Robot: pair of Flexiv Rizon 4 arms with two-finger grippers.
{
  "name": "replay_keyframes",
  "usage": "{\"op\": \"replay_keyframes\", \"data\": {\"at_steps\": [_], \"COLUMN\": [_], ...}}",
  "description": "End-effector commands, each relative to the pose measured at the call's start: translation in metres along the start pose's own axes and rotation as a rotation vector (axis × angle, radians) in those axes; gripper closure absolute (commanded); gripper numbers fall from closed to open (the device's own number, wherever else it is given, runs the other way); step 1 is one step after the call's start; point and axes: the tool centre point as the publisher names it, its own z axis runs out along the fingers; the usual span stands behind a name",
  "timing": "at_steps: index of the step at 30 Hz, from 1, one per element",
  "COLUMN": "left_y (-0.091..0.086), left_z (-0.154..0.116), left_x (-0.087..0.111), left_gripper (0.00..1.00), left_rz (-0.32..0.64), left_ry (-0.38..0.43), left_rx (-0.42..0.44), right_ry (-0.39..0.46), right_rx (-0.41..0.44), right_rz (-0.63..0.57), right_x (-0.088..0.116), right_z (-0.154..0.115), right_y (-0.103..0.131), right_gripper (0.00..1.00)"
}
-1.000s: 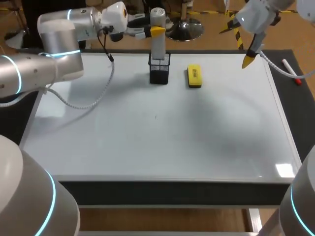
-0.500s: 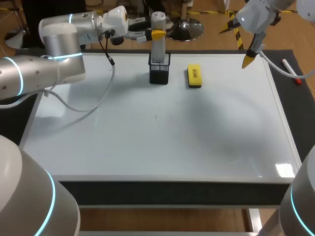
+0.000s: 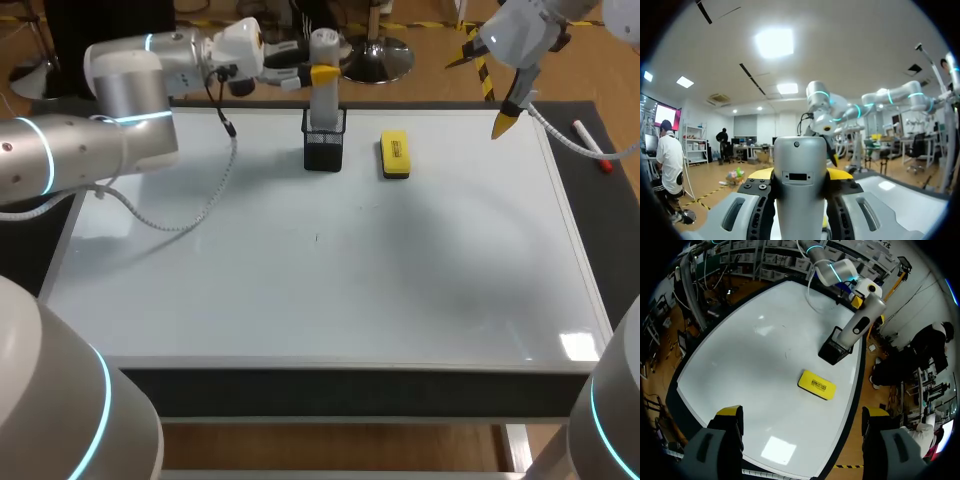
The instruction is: Pick up the inspection probe, press it on each red-marked spot on the whiteboard one by one, put down the probe, pick up the eraser, and wipe off all the red marks.
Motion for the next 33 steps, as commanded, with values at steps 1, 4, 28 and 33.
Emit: {"op": "replay_keyframes", "data": {"at_steps": [1,4,28,33], "left_y": [0.008,0.014,0.047,0.051], "left_z": [0.002,0.003,-0.004,-0.006], "left_x": [-0.007,-0.008,-0.007,-0.007], "left_gripper": [1.0,1.0,1.0,1.0], "left_rz": [-0.013,-0.021,-0.063,-0.068], "left_ry": [0.005,0.003,-0.012,-0.011], "left_rx": [0.003,-0.003,-0.019,-0.018], "right_ry": [0.004,0.004,0.004,0.004], "right_rx": [0.004,0.004,0.004,0.004], "right_rz": [-0.001,-0.001,-0.001,-0.001], "right_x": [-0.001,-0.001,-0.001,-0.001], "right_z": [0.0,0.0,0.0,0.0], "right_y": [0.0,0.0,0.0,0.0], "right_gripper": [0.0,0.0,0.0,0.0]}}
